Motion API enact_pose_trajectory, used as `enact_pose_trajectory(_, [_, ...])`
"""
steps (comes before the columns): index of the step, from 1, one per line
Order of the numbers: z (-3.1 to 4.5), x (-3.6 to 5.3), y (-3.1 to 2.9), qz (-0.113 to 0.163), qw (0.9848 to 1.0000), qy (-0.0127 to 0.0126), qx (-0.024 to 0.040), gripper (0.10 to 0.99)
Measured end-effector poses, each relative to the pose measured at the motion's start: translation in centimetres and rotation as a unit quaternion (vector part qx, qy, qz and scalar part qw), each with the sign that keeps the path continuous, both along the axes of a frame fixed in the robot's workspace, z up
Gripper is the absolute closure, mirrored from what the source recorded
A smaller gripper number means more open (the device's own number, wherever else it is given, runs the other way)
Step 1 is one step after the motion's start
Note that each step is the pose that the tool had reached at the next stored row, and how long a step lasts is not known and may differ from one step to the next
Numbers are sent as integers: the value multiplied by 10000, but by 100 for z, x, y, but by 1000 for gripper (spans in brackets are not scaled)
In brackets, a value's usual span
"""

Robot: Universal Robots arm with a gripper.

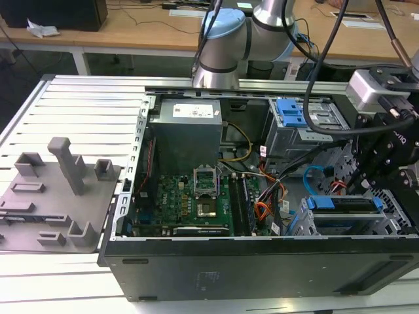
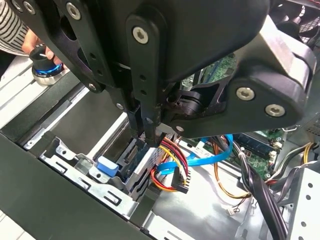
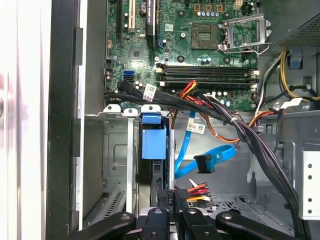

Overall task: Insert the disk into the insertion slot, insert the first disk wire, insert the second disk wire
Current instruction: 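Insert the first disk wire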

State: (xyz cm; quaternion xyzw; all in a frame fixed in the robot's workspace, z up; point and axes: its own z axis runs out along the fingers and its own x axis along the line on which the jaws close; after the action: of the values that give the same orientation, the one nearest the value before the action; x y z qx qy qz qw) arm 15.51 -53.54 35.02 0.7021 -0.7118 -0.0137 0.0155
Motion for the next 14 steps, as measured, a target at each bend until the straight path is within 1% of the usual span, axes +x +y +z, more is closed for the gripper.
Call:
enact_pose_trajectory(2, [-15, 0, -15, 0, 10000, 0, 2, 918])
enact_pose_trajectory(5, [-43, 2, -17, -1, 10000, 0, 1, 918])
enact_pose_trajectory(8, [-49, 38, -17, 0, 10000, 0, 0, 918])
enact_pose_trajectory(9, [-50, 50, -23, 0, 10000, 0, 1, 918])
enact_pose_trajectory(12, [-54, 71, -65, 1, 10000, 0, 2, 918])
enact_pose_trajectory(14, [-67, 91, -67, -1, 10000, 4, 0, 918])
